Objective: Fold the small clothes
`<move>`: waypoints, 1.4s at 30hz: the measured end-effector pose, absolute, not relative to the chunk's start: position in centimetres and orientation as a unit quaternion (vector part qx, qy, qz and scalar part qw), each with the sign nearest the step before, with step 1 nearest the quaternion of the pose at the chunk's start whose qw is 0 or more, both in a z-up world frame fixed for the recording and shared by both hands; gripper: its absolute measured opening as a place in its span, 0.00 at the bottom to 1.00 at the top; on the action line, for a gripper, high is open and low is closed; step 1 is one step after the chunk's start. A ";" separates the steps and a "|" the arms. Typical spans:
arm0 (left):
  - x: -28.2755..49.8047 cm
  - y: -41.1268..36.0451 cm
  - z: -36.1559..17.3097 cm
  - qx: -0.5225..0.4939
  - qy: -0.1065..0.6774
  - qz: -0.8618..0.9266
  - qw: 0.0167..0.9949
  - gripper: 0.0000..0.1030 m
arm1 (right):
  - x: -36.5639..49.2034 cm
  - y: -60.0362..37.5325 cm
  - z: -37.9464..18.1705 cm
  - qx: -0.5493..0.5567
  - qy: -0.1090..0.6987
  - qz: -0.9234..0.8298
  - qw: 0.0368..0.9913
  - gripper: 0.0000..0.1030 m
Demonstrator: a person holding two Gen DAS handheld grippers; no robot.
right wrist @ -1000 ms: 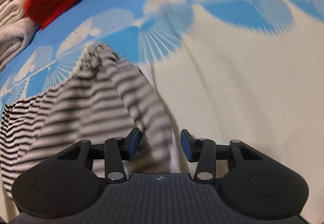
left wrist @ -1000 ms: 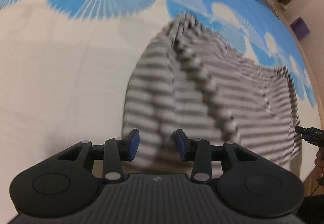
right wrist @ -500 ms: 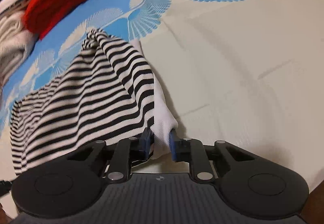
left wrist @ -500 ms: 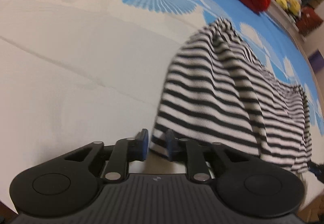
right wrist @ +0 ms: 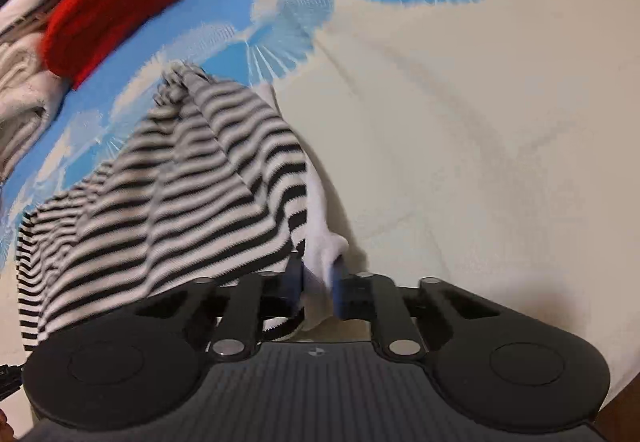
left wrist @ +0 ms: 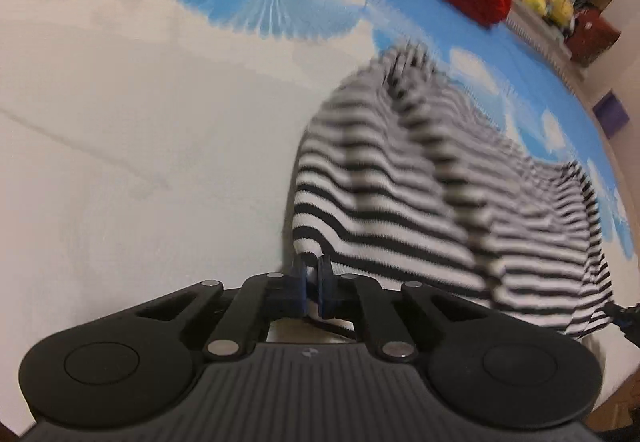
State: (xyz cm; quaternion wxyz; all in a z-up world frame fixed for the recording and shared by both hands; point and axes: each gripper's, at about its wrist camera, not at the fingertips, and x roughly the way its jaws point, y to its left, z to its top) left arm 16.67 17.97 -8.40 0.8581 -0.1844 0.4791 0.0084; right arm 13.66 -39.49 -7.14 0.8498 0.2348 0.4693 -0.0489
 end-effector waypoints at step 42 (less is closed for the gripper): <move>12.2 11.1 -9.0 -0.131 0.511 -0.007 0.849 0.33 | 9.0 -34.7 -7.2 0.115 0.510 -0.042 0.851 0.38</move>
